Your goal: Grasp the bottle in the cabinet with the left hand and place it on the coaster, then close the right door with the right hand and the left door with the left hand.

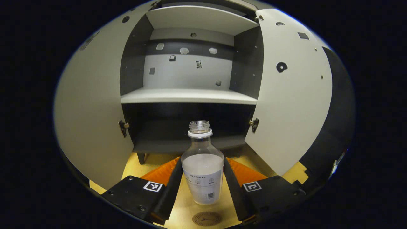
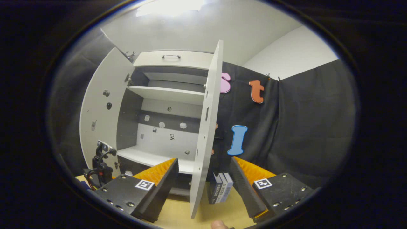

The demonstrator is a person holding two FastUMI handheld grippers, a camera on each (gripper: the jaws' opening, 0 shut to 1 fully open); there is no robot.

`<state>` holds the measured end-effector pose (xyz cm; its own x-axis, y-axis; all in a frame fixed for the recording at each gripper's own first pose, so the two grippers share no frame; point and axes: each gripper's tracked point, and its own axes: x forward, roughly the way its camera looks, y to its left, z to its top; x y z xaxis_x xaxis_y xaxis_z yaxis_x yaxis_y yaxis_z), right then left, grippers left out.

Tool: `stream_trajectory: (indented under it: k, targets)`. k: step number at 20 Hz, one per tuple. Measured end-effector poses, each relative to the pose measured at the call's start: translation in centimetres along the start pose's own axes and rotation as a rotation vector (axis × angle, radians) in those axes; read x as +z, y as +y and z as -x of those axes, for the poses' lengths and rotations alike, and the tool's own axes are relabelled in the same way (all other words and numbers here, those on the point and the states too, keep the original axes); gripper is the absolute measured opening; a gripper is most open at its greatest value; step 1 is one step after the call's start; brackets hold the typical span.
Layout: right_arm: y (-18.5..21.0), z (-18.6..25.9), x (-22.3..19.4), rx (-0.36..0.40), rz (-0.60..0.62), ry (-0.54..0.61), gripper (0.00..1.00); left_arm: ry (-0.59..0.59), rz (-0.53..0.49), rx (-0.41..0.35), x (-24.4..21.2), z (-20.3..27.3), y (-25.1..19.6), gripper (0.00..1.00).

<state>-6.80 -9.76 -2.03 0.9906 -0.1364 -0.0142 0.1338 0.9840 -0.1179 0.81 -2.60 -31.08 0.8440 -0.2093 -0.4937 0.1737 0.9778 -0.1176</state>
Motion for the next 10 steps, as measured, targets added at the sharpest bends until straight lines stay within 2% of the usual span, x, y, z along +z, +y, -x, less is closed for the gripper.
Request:
stream_trajectory:
  k: [5, 10]
  targets:
    - [-0.7, -0.6, -0.6, 0.000, -0.012, 0.018, 0.98, 0.149, 0.044, 0.005, -6.8, 0.5, 0.5, 0.77]
    - [-0.8, -1.2, -0.6, 0.016, 0.010, 0.013, 0.98, 0.223, 0.109, 0.012, -10.3, 0.8, 1.3, 0.77]
